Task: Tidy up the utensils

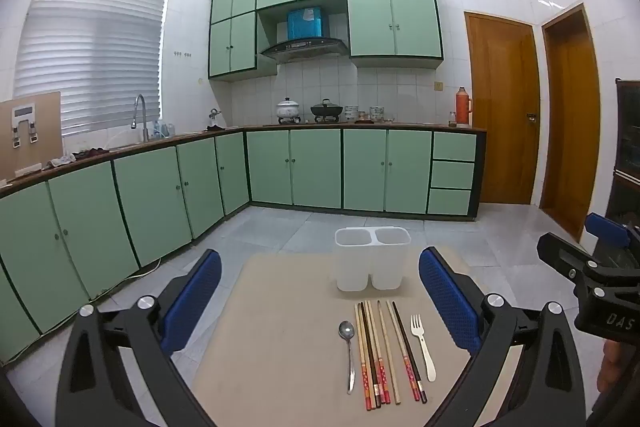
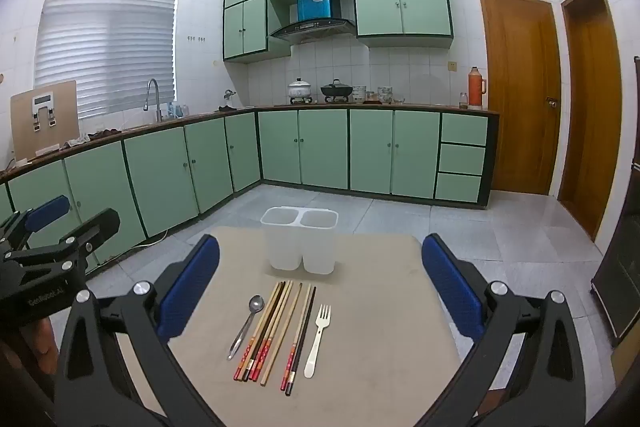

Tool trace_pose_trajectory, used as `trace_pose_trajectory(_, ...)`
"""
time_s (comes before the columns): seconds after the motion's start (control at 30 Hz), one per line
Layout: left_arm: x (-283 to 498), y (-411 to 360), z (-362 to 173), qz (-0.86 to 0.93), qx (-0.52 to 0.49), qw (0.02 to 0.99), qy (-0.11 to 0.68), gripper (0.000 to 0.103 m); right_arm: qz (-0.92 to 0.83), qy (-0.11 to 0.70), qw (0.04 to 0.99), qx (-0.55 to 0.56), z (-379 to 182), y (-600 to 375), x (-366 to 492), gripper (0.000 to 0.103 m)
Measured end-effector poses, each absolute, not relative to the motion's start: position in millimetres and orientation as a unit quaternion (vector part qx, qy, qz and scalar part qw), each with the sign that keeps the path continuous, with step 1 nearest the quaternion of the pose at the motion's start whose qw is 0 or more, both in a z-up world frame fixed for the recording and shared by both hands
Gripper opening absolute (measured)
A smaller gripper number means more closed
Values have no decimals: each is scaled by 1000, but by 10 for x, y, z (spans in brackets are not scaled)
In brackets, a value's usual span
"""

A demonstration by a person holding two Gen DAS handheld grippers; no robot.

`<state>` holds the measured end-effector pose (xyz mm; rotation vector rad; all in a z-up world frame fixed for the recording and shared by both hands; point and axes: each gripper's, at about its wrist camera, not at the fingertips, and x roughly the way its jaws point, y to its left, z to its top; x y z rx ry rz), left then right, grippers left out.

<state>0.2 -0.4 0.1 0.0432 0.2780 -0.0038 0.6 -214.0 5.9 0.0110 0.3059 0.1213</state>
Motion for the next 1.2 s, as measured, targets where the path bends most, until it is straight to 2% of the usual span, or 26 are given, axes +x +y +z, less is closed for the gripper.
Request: trace_pose_trajectory(1.2,115,38,-108,7,17,989,148,97,60,158,986,9,-17,-2141,97,98)
